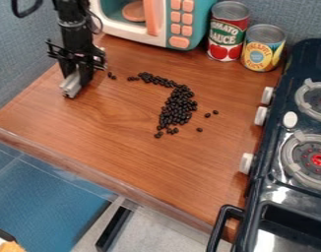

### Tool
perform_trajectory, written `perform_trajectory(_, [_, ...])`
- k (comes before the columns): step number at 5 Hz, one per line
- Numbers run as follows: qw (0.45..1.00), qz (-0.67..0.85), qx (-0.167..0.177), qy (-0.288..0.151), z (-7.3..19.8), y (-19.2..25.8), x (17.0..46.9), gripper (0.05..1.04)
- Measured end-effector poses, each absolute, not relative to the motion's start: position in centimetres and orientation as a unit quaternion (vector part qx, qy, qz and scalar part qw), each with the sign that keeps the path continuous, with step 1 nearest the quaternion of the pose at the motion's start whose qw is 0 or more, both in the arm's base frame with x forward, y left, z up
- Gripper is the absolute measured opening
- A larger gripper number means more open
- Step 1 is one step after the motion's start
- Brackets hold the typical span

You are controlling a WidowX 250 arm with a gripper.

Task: Sweep into pile

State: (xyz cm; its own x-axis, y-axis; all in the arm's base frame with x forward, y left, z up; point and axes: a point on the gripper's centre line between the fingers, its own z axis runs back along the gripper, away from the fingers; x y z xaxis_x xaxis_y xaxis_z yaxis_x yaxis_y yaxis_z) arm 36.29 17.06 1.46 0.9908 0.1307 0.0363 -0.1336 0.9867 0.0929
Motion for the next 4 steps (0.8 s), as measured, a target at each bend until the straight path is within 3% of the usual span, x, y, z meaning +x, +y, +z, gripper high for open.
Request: perform_trajectory(4, [0.999, 0.012, 0.045, -0.022, 1.0, 11.3, 36.2, 0.385])
